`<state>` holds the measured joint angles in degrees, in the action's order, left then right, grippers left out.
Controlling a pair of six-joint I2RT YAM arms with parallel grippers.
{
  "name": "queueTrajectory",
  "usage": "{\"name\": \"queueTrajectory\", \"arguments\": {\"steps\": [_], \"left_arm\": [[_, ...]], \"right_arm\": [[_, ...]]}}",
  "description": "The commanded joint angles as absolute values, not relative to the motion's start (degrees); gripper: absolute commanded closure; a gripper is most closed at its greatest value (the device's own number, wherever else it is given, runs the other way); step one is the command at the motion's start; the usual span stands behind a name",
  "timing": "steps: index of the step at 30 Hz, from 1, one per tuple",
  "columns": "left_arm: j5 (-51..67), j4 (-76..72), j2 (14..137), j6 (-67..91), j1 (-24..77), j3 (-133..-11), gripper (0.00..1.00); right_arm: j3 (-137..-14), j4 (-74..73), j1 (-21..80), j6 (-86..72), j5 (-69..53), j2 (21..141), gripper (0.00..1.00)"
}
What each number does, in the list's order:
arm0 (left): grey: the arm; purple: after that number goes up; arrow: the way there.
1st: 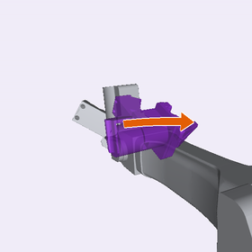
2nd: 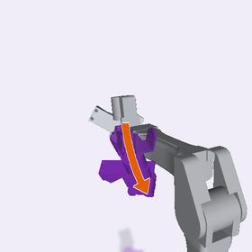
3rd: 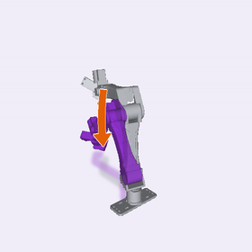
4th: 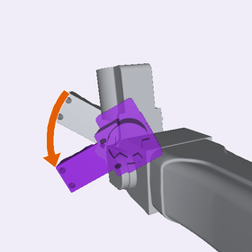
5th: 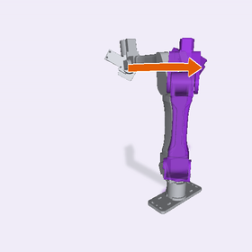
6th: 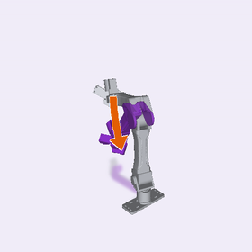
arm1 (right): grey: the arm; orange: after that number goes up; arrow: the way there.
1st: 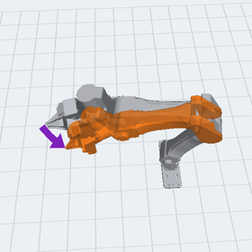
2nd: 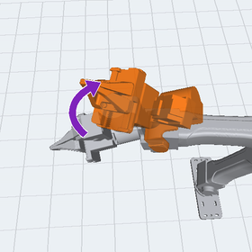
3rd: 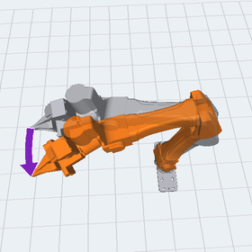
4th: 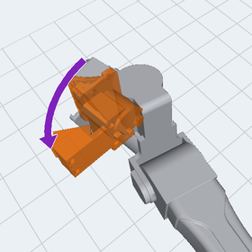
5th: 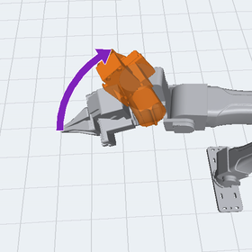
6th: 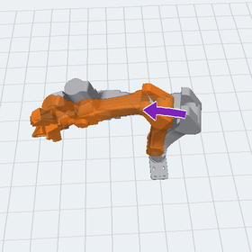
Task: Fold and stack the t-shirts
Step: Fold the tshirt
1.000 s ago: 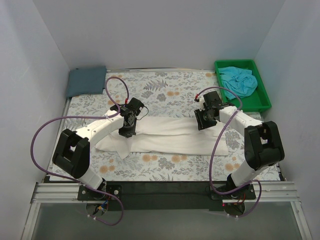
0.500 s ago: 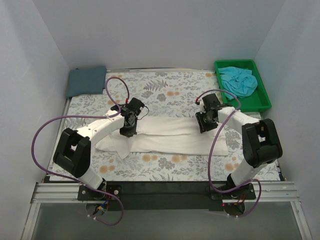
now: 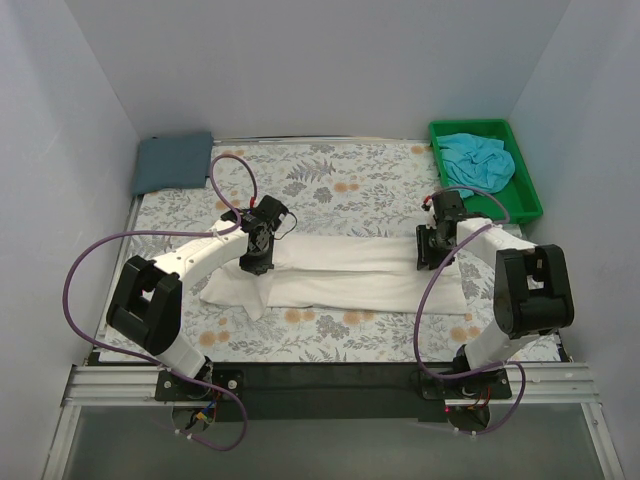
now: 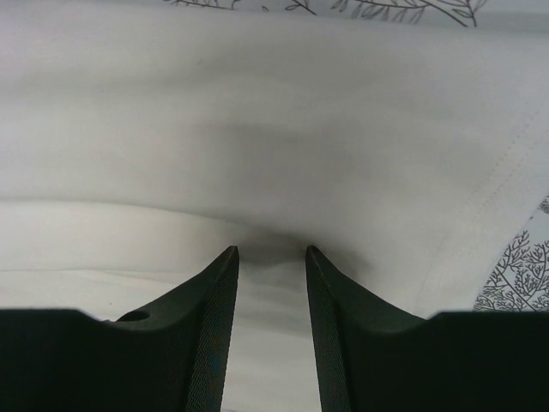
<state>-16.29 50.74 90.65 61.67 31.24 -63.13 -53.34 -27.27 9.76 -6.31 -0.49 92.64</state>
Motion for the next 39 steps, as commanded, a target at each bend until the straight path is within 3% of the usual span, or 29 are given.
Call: {"name": "queueTrajectory", "arguments": {"steps": [1,3,5,8,10,14,17,20,25,39], "left_arm": [[-15.13,50.27,89.65,62.05,30.85,-62.58,0.91],[-12.67,49.66,89.65,62.05,30.85,-63.01,0.83],[-11.52,49.05,89.04,62.23,30.85,-63.98,0.64],[-9.5,48.95,87.72,62.14,30.76,-66.26,0.48],[-8.79,49.04,86.67,62.14,30.76,-67.41,0.46],[-8.61,47.82,84.73,63.28,28.57,-68.91,0.46],[-7.39,43.0,84.64,65.47,20.95,-67.68,0.47],[-6.33,38.6,86.48,68.37,16.01,-66.1,0.55],[-6.59,32.88,94.03,71.54,9.85,-65.39,0.64],[-8.61,27.42,109.86,74.62,1.76,-66.18,0.68]], "right_arm": [[-52.12,-30.41,8.35,-7.47,-2.19,91.15,0.62],[-52.64,-30.59,8.26,-7.56,-3.25,90.09,0.61],[-53.87,-30.93,8.26,-7.82,-3.95,88.95,0.61],[-56.5,-31.29,7.56,-7.82,-4.04,88.42,0.61],[-57.65,-31.29,6.6,-8.09,-4.48,88.5,0.61],[-60.29,-31.11,3.7,-8.61,-4.83,89.64,0.61],[-61.61,-29.62,2.29,-9.4,-4.57,91.14,0.61],[-61.88,-27.52,0.97,-10.63,-4.92,92.72,0.63],[-60.47,-23.13,-2.1,-12.22,-4.75,95.36,0.64],[-60.29,-18.63,-8.35,-13.97,-1.76,102.92,0.63]]}}
